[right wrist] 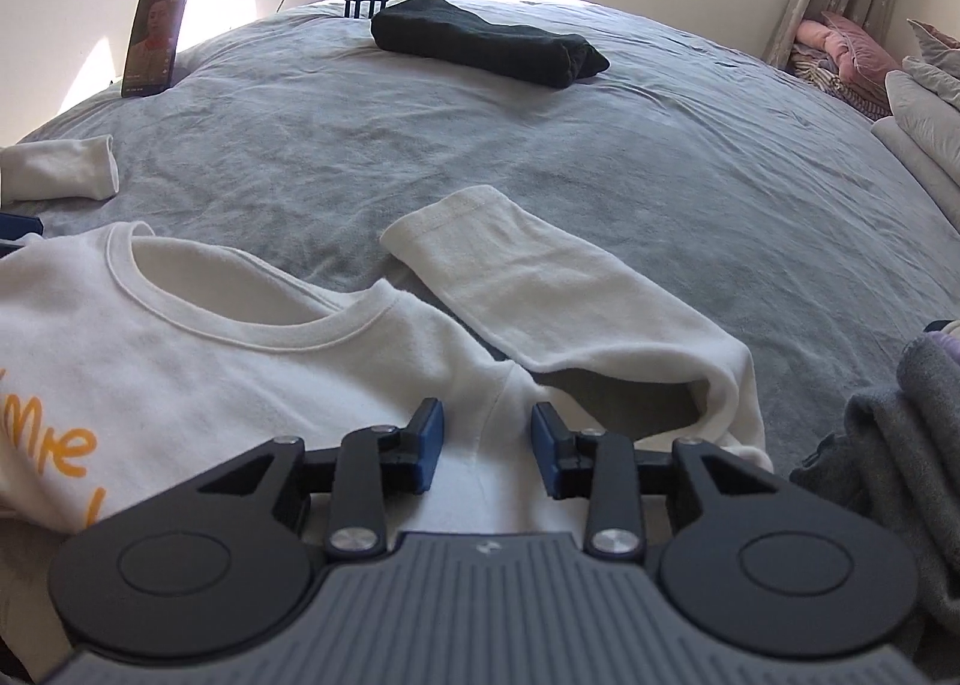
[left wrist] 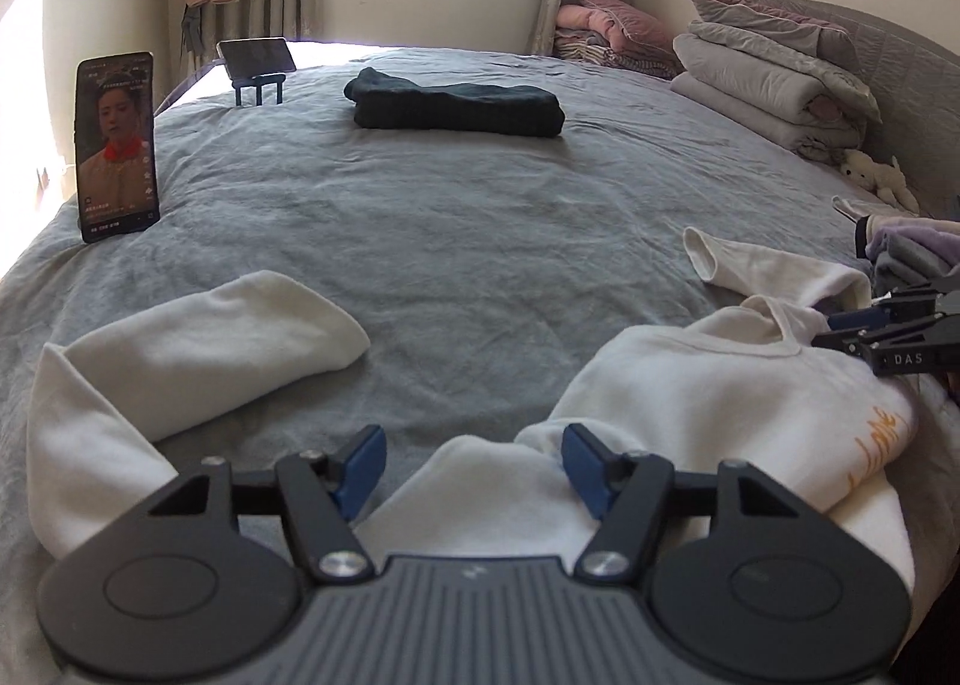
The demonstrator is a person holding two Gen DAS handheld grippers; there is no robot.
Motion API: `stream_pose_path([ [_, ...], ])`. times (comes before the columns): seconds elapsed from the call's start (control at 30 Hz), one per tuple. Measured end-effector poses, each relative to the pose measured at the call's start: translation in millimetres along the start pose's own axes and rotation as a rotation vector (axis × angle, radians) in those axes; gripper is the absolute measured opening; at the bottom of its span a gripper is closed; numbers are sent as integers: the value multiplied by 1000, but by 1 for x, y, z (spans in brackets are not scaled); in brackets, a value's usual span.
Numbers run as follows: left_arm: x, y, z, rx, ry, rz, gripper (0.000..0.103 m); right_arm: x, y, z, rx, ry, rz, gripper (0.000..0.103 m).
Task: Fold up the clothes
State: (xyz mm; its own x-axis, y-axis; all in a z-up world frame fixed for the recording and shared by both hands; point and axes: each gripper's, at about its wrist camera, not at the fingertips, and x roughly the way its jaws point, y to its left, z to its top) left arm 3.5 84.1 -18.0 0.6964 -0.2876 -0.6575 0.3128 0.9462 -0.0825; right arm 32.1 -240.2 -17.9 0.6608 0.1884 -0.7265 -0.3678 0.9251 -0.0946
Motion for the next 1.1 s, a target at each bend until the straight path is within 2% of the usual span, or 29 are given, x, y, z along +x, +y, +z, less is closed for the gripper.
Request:
stream_pose_path([
  [0.07,-1,-2,-2,20,11,-19,62,0,9,-1,-44,10,-5,22],
  [0.17,-3,-2,-4,22,31,-51,55,0,19,-2,-96,16,-34,19],
  [0.23,-3,0,-4,3,46,-71,39,0,19,-3,-95,14,-44,18],
  [0.27,-3,0,-4,-11,48,-78,36,0,19,-3,-90,13,-49,16],
  [0.33,-5,-1,-4,-23,39,-65,25,-1,17,-2,-75,6,-56,11],
  [0.37,-7,-1,-3,-26,27,-57,23,-1,16,-1,-68,1,-61,6],
  [0.5,-16,-1,-1,-38,-40,-20,11,-9,14,1,-39,-36,-78,5],
  [0.87,-37,-1,7,-103,-262,93,8,-29,7,10,51,-226,-142,4],
  [1.1,-30,-4,12,-119,-286,178,8,-27,9,16,62,-308,-186,4],
])
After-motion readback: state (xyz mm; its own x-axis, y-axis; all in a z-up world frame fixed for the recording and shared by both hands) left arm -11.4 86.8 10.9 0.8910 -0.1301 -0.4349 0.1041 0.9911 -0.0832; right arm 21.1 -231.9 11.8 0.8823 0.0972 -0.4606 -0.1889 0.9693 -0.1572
